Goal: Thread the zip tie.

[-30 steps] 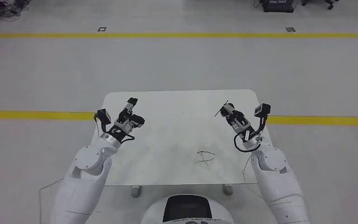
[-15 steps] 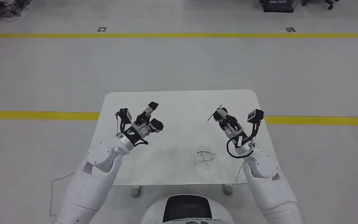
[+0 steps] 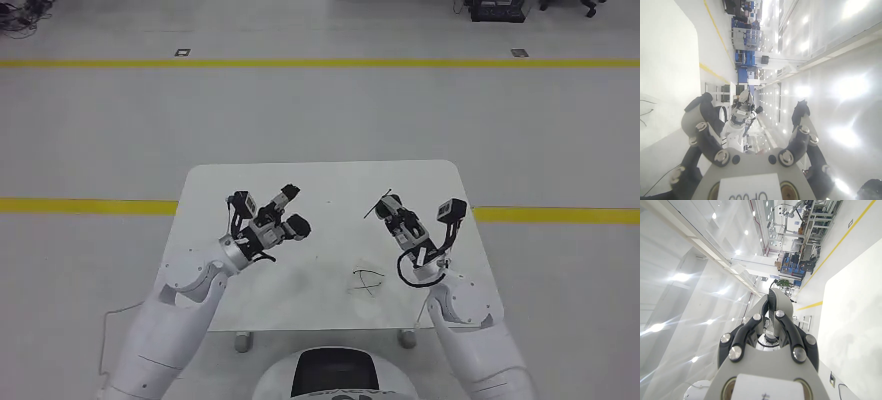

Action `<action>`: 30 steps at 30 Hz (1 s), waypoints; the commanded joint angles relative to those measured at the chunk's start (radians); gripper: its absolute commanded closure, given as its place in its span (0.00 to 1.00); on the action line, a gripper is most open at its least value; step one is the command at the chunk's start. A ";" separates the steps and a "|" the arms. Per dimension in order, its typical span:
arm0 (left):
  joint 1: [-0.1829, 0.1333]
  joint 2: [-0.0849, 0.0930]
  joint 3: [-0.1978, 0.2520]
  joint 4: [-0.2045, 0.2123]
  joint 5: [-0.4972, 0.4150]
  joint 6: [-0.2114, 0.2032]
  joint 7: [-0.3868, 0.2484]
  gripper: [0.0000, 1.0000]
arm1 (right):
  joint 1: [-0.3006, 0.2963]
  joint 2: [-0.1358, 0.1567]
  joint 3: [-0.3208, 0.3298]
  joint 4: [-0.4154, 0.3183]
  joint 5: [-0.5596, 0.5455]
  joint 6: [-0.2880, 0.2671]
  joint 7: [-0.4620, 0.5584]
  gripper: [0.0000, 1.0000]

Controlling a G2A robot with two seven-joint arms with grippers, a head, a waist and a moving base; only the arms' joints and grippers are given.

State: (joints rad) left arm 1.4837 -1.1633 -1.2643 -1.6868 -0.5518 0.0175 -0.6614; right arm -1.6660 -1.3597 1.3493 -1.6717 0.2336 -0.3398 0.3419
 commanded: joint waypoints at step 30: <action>-0.223 -0.020 0.216 0.139 0.093 -0.012 -0.133 0.00 | -0.083 -0.027 -0.094 -0.004 -0.013 0.000 -0.164 1.00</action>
State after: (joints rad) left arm 1.2710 -1.1820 -1.0560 -1.5553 -0.4631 0.0069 -0.7910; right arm -1.7494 -1.3855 1.2576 -1.6817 0.2199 -0.3400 0.1804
